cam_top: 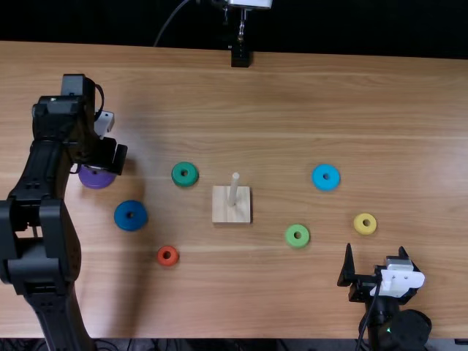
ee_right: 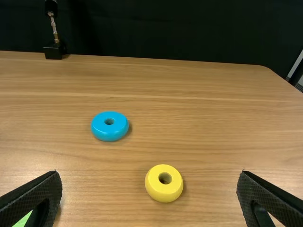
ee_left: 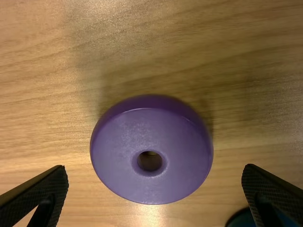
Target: Build the Hanoi tower: stack the rings onto the peg from bottom to top in this color order: purple, dark blue, light blue, dark green, light green, yellow, orange.
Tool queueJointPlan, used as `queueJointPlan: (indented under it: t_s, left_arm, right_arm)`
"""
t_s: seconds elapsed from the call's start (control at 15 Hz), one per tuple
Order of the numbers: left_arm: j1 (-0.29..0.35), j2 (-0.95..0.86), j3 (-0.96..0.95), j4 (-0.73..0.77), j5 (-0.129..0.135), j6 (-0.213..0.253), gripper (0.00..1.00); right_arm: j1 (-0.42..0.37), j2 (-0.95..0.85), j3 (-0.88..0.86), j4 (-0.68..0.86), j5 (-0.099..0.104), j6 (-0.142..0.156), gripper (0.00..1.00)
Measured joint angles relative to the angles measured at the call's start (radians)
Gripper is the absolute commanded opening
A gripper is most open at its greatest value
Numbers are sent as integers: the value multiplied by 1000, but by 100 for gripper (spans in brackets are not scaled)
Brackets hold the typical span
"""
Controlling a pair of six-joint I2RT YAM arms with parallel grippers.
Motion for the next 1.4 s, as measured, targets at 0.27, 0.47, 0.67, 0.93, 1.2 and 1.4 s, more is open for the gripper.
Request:
queueJointPlan:
  t_s: [0.27, 0.47, 0.67, 0.93, 1.2, 1.4]
  left_arm:
    - [0, 0, 0, 0, 0, 0, 100]
    - [0, 13, 0, 0, 0, 0, 100]
    - [0, 42, 0, 0, 0, 0, 100]
    - [0, 47, 0, -1, 0, 1, 100]
    - [2, 65, 0, 0, 0, 1, 100]
    - [5, 66, 0, -1, 0, 1, 100]
  right_arm:
    - [0, 0, 0, 0, 0, 0, 100]
    - [0, 0, 0, 0, 0, 0, 100]
    - [0, 0, 0, -1, 0, 0, 100]
    - [0, 0, 0, 0, 1, 0, 100]
    - [0, 0, 0, 0, 1, 0, 100]
    - [0, 0, 0, 0, 0, 0, 100]
